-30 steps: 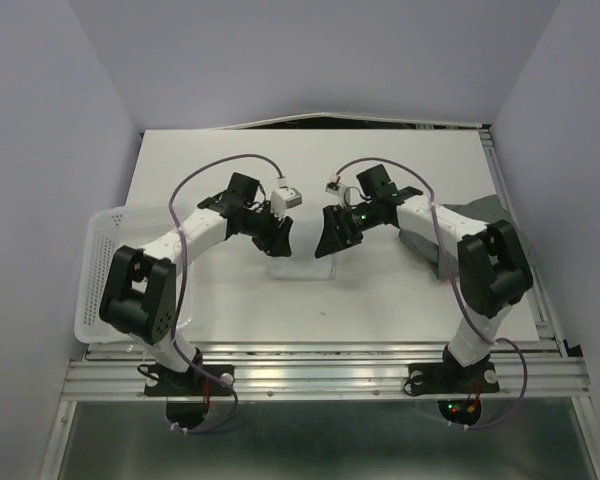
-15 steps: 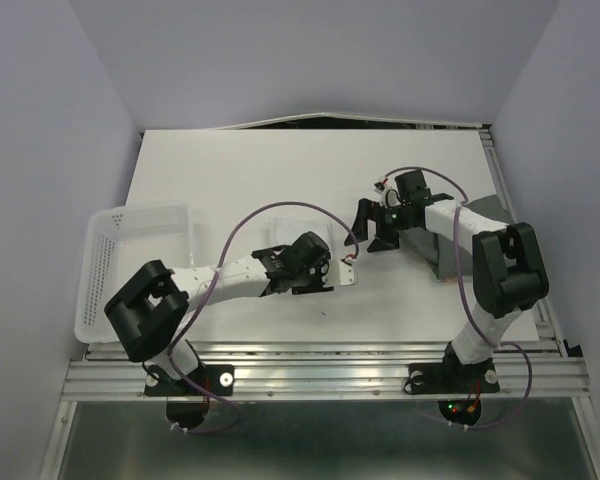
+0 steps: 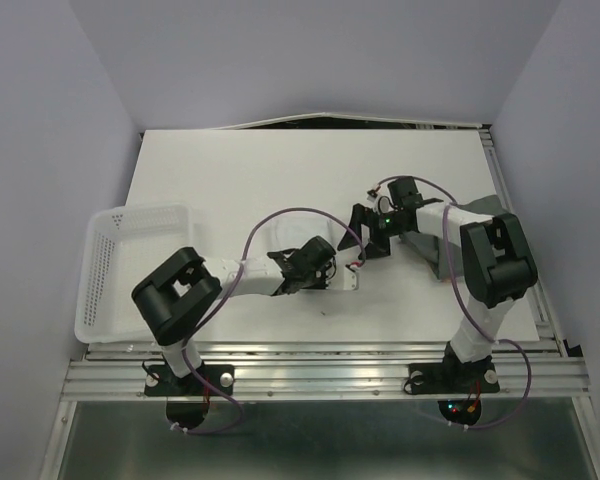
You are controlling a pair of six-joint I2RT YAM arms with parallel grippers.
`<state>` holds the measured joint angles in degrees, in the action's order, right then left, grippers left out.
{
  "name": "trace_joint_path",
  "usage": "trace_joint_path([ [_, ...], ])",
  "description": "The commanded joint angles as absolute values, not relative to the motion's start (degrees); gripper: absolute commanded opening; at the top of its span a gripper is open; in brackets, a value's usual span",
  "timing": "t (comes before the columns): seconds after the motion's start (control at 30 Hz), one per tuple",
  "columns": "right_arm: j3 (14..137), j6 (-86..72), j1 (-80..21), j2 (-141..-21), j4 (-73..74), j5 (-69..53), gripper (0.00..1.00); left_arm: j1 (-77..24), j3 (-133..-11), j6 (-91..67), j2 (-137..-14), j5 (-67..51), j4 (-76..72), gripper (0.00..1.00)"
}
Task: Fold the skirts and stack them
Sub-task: Neatly place the folded skirt to the corner
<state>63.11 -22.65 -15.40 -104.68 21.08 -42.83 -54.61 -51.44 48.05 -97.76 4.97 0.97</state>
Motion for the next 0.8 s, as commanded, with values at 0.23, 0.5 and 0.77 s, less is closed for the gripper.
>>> trace_joint_path([
  [0.23,60.8,-29.3,-17.5,-108.8,9.1,-48.8,1.00,-47.6,-57.6,46.1,-91.8,-11.8,9.5,0.00],
  [0.5,60.7,-36.9,-19.6,-113.6,0.7,-50.3,1.00,-45.1,-61.5,44.7,-91.9,-17.6,12.7,0.00],
  [0.77,64.7,-42.1,-20.1,-119.7,-8.2,-48.4,1.00,-44.6,-62.8,44.9,-92.2,-21.4,14.2,0.00],
])
